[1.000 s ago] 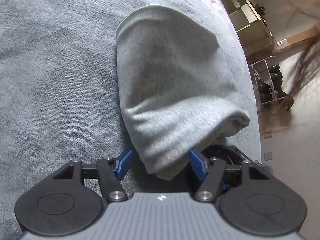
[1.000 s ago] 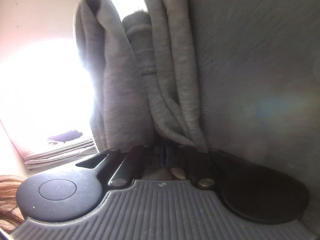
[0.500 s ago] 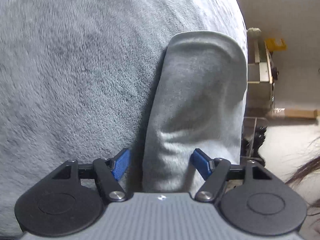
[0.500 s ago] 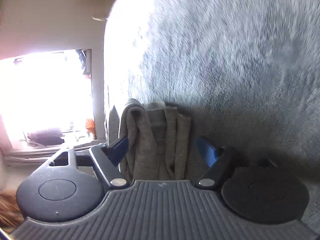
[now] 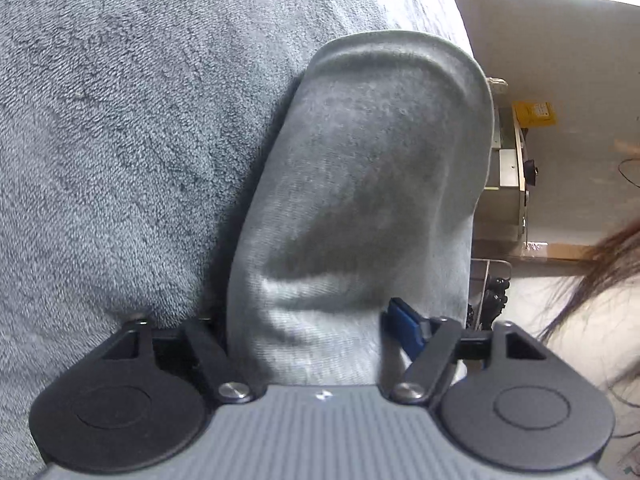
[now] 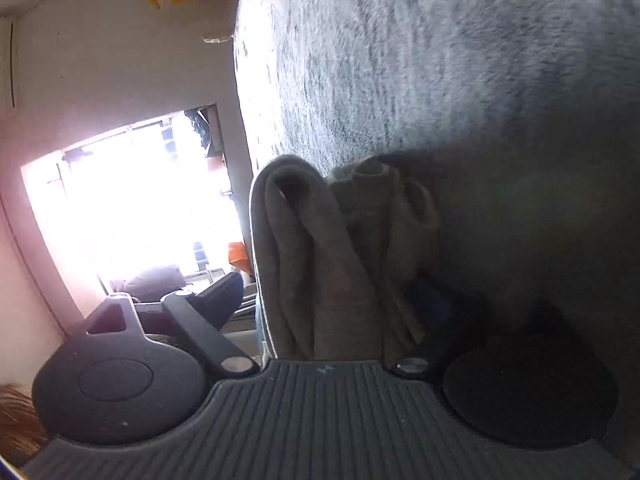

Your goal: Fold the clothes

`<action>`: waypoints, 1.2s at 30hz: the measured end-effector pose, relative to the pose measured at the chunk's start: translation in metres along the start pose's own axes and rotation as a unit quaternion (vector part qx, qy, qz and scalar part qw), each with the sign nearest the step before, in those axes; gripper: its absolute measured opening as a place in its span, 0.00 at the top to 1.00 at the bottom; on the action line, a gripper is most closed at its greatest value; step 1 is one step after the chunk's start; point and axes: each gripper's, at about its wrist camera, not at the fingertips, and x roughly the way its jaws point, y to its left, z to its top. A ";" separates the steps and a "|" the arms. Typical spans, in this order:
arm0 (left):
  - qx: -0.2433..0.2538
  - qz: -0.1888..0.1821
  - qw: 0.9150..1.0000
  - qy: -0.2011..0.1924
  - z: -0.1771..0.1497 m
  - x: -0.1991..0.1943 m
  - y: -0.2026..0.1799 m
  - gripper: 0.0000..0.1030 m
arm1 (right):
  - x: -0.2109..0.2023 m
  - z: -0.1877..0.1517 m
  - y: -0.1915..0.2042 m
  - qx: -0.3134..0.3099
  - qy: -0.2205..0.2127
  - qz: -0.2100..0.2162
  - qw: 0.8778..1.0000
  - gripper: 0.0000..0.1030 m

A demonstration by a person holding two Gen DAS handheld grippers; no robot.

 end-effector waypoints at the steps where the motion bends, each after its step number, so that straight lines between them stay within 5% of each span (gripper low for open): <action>1: -0.005 0.000 1.000 -0.003 -0.001 -0.001 0.002 0.48 | 0.005 0.001 -0.001 -0.004 0.001 -0.007 1.000 0.05; 5: -0.017 -0.030 0.999 -0.017 -0.006 -0.011 0.010 0.71 | 0.016 0.003 0.008 -0.017 0.000 -0.053 0.998 0.07; 6: -0.023 -0.037 0.999 -0.015 -0.005 -0.013 0.012 0.75 | 0.021 0.001 0.015 -0.030 0.000 -0.065 0.997 0.13; 9: -0.038 -0.057 0.998 -0.009 -0.003 -0.021 0.016 0.77 | 0.022 -0.011 0.025 -0.064 -0.004 -0.114 0.991 0.50; 13: -0.028 -0.066 0.997 -0.001 0.006 -0.040 0.015 0.78 | 0.005 -0.019 0.021 -0.071 -0.007 -0.099 0.993 0.59; 20: 0.011 -0.038 0.999 0.032 0.002 -0.128 0.040 0.78 | -0.029 -0.080 0.015 -0.061 0.004 -0.097 0.993 0.60; 26: 0.010 0.020 0.999 0.049 -0.014 -0.235 0.122 0.77 | -0.048 -0.173 -0.004 -0.030 0.057 -0.129 0.989 0.61; 28: 0.014 0.044 0.997 0.059 -0.009 -0.251 0.152 0.68 | -0.051 -0.201 -0.011 -0.021 0.087 -0.141 0.986 0.60; 31: 0.047 0.096 0.991 0.081 0.005 -0.247 0.173 0.51 | -0.045 -0.238 -0.025 -0.019 0.135 -0.174 0.975 0.56; 36: 0.089 0.109 0.986 0.087 0.018 -0.261 0.161 0.41 | -0.060 -0.260 -0.022 -0.096 0.198 -0.248 0.943 0.43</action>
